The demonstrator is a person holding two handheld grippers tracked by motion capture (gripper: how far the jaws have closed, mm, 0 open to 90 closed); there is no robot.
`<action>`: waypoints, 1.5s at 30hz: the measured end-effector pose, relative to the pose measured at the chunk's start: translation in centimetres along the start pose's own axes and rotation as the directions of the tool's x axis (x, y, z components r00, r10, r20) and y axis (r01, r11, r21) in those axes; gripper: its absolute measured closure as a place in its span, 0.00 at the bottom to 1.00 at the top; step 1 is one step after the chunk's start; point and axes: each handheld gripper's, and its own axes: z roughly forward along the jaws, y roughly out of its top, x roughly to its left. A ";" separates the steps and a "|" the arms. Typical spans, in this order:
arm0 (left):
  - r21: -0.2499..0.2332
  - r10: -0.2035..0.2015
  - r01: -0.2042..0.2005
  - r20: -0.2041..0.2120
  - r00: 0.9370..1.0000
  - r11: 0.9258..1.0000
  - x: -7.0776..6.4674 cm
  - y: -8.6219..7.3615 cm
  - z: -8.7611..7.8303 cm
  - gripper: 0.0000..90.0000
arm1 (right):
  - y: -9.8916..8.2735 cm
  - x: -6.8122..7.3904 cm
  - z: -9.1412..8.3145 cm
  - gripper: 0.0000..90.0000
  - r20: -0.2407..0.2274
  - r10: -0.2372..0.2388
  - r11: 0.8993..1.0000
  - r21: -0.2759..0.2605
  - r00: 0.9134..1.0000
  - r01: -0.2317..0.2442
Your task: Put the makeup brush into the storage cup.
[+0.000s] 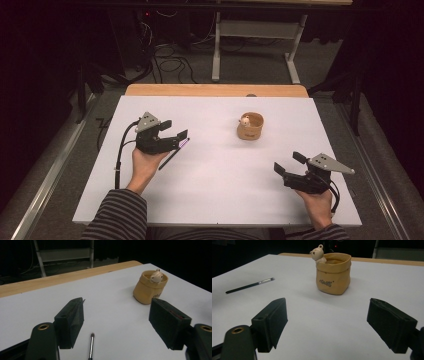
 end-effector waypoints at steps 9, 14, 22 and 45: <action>0.019 0.008 -0.008 -0.011 1.000 1.000 0.0 0.2 0.6 0.31 | 0.0 0.0 0.0 0.20 -0.001 0.002 1.000 0.000 1.000 -0.002; 0.018 0.018 -0.018 -0.014 1.000 1.000 0.1 0.2 0.8 0.30 | 0.0 0.0 0.0 0.20 -0.001 0.002 1.000 0.000 1.000 -0.002; 0.015 0.013 -0.013 -0.015 1.000 1.000 0.3 0.4 0.8 0.29 | 0.0 0.0 0.0 0.20 0.001 0.003 1.000 0.000 1.000 -0.003; 0.220 0.087 -0.077 -0.036 0.996 0.972 0.1 1.5 1.5 0.33 | 0.0 0.0 0.0 0.21 -0.005 0.002 1.000 0.001 1.000 -0.002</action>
